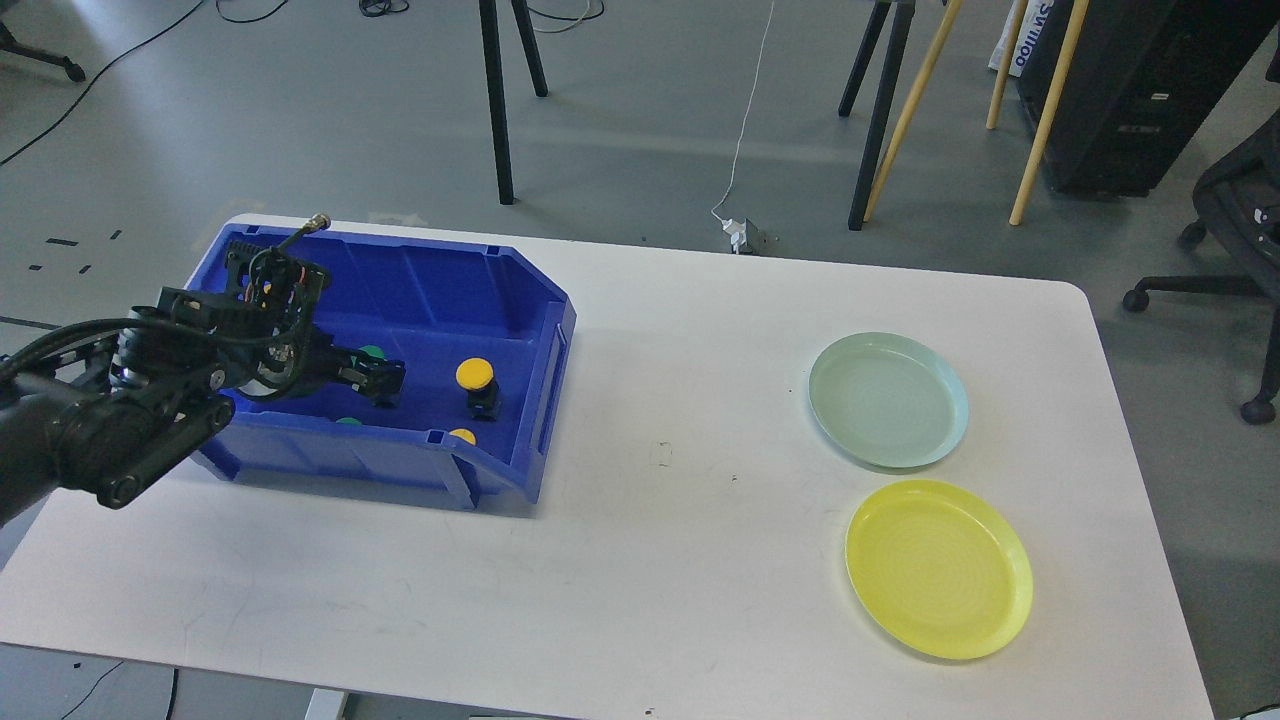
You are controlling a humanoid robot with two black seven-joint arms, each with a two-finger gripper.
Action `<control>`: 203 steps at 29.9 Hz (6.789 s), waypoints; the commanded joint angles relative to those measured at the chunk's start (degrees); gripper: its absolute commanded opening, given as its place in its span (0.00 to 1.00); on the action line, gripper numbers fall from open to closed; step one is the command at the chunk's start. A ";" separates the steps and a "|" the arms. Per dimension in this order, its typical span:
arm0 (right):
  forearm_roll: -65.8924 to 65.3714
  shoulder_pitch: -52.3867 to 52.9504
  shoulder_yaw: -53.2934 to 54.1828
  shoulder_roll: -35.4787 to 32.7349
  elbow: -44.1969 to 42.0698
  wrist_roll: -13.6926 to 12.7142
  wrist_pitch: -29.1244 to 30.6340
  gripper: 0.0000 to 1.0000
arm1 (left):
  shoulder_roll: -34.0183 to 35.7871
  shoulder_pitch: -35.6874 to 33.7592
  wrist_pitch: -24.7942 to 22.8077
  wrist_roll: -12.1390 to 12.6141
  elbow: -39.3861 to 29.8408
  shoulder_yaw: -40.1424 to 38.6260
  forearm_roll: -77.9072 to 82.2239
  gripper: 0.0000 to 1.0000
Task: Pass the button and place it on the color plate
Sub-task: 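Lower the left gripper into the bin and grasp the green button, then lift the green button out of the bin with the left gripper, then pass the green button from the left gripper to the right gripper, then carry the green button with the right gripper over the pale green plate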
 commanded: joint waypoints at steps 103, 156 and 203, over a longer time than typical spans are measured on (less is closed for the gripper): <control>-1.15 2.10 11.08 11.69 39.99 1.43 -1.45 0.99 | -22.16 -20.85 0.00 0.17 2.90 -20.77 -63.91 0.31; -4.67 2.89 11.78 15.56 40.52 4.51 -6.90 0.31 | -26.03 -21.21 0.00 0.96 2.55 -20.77 -65.32 0.31; -4.75 -7.91 -1.66 3.08 31.92 2.31 -6.99 0.29 | -6.96 -20.24 0.00 -0.35 2.29 -20.51 -64.70 0.93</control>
